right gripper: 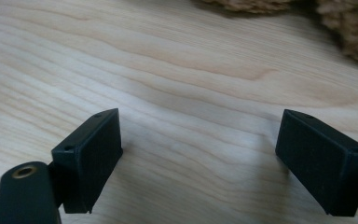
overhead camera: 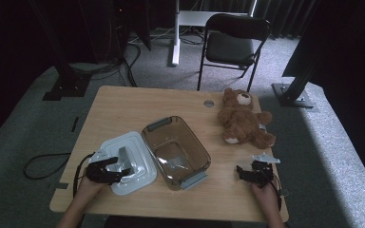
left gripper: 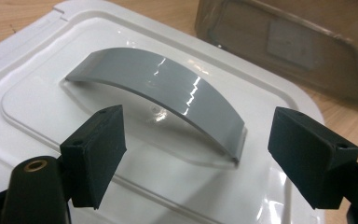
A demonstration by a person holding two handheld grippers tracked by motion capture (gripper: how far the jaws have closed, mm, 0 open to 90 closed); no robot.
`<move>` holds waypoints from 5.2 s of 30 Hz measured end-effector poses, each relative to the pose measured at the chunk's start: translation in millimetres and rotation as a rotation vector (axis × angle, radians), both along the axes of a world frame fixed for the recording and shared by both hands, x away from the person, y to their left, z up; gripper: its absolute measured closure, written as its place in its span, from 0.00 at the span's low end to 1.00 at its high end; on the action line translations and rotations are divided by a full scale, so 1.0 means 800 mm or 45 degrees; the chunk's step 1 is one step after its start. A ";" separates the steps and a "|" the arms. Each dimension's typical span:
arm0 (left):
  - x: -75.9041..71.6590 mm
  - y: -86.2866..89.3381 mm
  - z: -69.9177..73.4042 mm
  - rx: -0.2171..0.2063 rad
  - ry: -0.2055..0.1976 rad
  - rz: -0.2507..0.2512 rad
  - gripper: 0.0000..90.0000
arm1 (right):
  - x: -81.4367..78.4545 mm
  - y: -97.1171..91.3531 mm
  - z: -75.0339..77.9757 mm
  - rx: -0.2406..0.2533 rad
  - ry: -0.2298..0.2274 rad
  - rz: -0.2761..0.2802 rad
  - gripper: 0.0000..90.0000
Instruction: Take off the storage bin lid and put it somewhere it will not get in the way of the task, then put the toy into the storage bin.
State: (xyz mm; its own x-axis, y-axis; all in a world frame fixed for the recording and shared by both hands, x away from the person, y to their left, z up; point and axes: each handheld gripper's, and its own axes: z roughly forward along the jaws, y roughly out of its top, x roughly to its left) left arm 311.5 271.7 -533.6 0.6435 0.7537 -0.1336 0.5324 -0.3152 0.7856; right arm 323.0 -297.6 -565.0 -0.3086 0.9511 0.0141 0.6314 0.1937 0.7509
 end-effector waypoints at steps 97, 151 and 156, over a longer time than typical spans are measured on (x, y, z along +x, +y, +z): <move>-0.039 0.087 -0.031 0.252 0.070 0.712 0.00 | 0.216 0.013 0.089 0.099 0.292 -0.142 0.12; -0.038 0.086 -0.031 0.251 0.070 0.708 0.00 | 0.094 0.035 0.240 0.118 -0.106 0.067 0.73; -0.038 0.086 -0.031 0.249 0.069 0.709 0.00 | 0.067 0.063 0.264 0.122 -0.165 0.163 0.73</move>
